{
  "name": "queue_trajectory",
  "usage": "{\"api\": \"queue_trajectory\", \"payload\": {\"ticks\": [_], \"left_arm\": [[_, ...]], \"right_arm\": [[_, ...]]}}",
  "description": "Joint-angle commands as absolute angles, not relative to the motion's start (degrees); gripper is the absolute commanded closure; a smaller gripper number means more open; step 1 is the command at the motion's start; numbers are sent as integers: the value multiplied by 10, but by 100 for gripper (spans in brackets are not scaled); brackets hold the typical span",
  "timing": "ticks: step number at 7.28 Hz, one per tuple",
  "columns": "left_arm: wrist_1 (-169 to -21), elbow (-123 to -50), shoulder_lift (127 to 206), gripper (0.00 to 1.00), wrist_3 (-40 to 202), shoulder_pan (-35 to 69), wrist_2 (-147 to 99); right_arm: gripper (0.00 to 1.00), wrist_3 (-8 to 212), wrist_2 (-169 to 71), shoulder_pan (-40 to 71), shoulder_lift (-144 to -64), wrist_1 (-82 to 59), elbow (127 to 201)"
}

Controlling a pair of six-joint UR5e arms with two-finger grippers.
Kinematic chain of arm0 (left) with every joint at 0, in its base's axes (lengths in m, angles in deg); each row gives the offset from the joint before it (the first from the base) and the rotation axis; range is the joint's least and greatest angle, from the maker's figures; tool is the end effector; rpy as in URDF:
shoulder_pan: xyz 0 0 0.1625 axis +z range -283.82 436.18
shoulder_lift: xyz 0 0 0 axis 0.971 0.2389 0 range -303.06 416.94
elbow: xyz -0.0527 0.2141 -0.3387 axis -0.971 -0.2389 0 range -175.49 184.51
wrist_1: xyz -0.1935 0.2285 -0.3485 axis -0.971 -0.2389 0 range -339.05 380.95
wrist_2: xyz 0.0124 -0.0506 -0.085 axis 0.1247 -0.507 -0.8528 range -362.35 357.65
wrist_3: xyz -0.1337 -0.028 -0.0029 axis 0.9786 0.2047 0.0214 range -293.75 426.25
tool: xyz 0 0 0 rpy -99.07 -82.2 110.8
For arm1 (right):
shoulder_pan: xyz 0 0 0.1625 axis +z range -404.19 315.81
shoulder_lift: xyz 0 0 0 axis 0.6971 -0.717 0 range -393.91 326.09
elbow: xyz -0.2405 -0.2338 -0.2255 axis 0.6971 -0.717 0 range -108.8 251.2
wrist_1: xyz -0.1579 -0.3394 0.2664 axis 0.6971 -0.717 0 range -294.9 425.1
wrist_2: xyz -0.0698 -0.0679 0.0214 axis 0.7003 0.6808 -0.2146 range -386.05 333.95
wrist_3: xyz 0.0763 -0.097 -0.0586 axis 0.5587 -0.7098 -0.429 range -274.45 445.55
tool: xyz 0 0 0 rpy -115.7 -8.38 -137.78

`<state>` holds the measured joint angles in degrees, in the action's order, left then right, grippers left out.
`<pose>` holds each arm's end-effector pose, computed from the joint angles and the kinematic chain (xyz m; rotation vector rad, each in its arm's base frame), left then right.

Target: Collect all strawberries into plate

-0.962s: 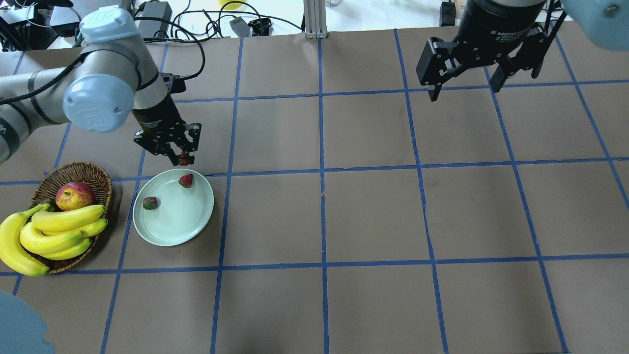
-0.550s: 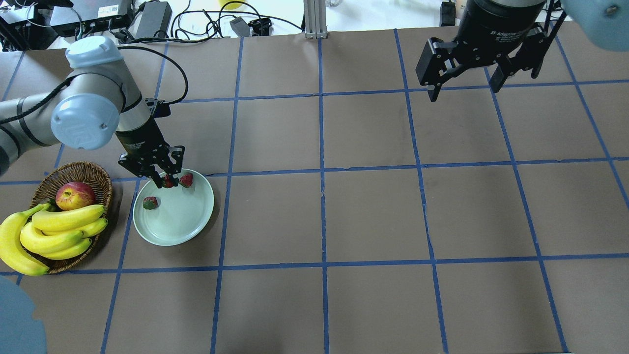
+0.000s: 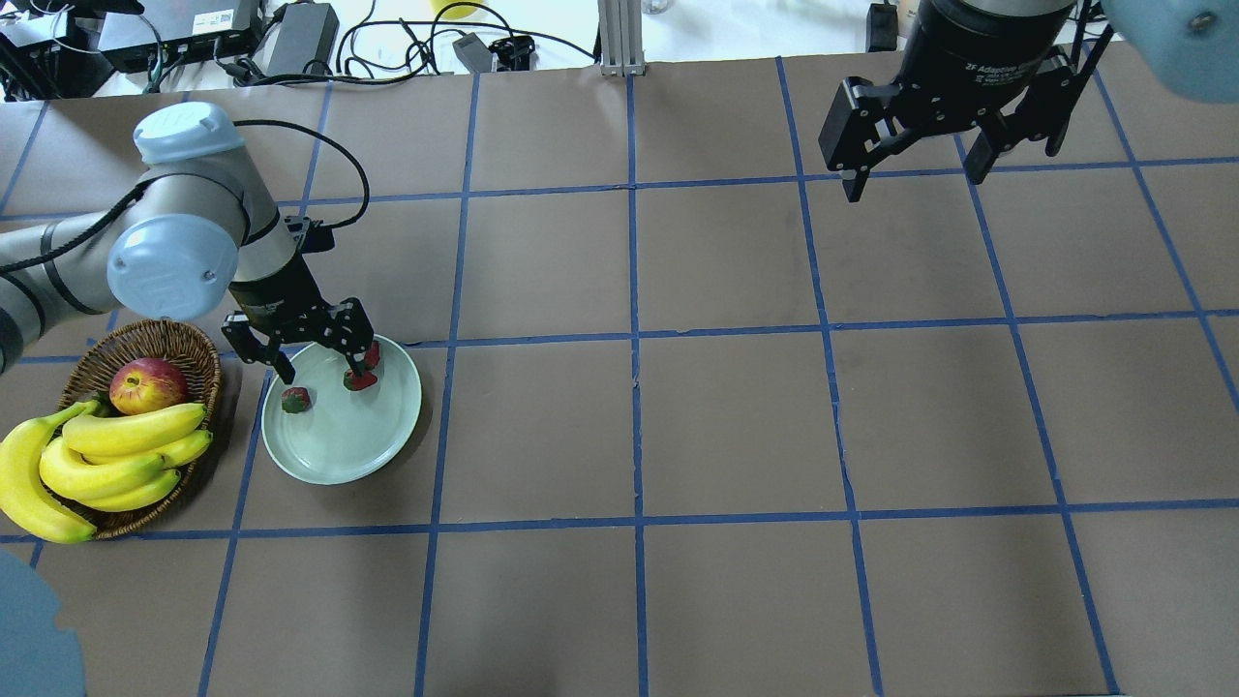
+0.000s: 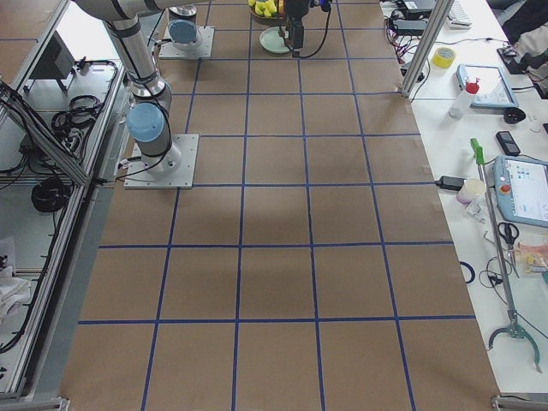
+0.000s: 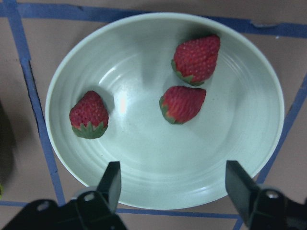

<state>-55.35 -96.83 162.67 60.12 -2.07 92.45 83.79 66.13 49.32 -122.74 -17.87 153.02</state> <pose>-0.0040 -0.5796 0.1959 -0.1356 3.0696 0.3759 0.1612 -0.5355 0.4837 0.1426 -3.1002 0.0002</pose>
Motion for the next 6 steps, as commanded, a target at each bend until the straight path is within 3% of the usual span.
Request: {"api": "queue_trajectory", "payload": {"ticks": [1,6], "left_arm": [[-598,-883,1593,0,607,-36,937],[-652,-859,1490,0,673,-127,915]], "right_arm": [[0,838,661,493,-1227,-179,1531],[0,838,660,498,-1229,-179,1534]]}}
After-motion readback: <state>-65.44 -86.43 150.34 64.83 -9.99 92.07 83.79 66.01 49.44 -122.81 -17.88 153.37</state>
